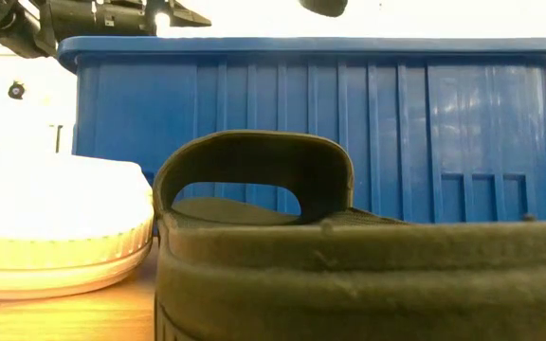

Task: Pick and place slides into bin
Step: Put the black slide into the blue bin

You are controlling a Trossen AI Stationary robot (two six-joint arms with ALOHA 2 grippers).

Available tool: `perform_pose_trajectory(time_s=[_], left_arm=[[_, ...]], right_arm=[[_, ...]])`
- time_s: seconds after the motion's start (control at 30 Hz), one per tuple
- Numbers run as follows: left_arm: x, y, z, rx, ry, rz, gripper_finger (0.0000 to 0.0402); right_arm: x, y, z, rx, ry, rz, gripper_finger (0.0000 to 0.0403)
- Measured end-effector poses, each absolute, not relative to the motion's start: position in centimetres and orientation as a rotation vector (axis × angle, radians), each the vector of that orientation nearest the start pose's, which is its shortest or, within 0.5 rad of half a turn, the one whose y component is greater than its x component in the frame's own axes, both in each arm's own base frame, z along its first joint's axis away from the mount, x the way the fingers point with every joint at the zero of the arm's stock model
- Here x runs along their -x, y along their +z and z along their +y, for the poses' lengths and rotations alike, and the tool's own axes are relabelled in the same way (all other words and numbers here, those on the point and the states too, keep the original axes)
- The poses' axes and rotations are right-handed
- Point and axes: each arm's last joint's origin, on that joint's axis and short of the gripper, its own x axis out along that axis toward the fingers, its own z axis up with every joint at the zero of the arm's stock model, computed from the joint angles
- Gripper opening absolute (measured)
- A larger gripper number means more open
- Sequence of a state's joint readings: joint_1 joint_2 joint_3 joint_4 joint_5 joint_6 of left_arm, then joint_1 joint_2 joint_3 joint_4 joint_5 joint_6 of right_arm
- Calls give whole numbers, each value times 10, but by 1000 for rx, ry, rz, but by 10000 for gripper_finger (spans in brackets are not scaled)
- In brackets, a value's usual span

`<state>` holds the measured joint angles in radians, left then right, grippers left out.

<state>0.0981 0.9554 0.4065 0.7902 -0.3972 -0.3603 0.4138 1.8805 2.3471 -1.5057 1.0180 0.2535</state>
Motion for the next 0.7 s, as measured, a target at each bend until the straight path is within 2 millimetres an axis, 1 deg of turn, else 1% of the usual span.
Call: perform_pose_trajectory(time_s=[0.27, 0.43, 0.57, 0.7], left_arm=[[-198, 263, 31, 383, 449, -306, 246], [-199, 260, 31, 379, 455, -277, 246], [-198, 262, 31, 383, 451, -293, 246], [-197, 264, 31, 384, 450, -302, 246]], right_arm=[[-325, 435, 79, 480, -740, 809, 21], [-334, 417, 62, 564, -776, 906, 21], [-340, 401, 50, 599, -800, 978, 21], [-339, 391, 38, 612, -817, 1017, 21]])
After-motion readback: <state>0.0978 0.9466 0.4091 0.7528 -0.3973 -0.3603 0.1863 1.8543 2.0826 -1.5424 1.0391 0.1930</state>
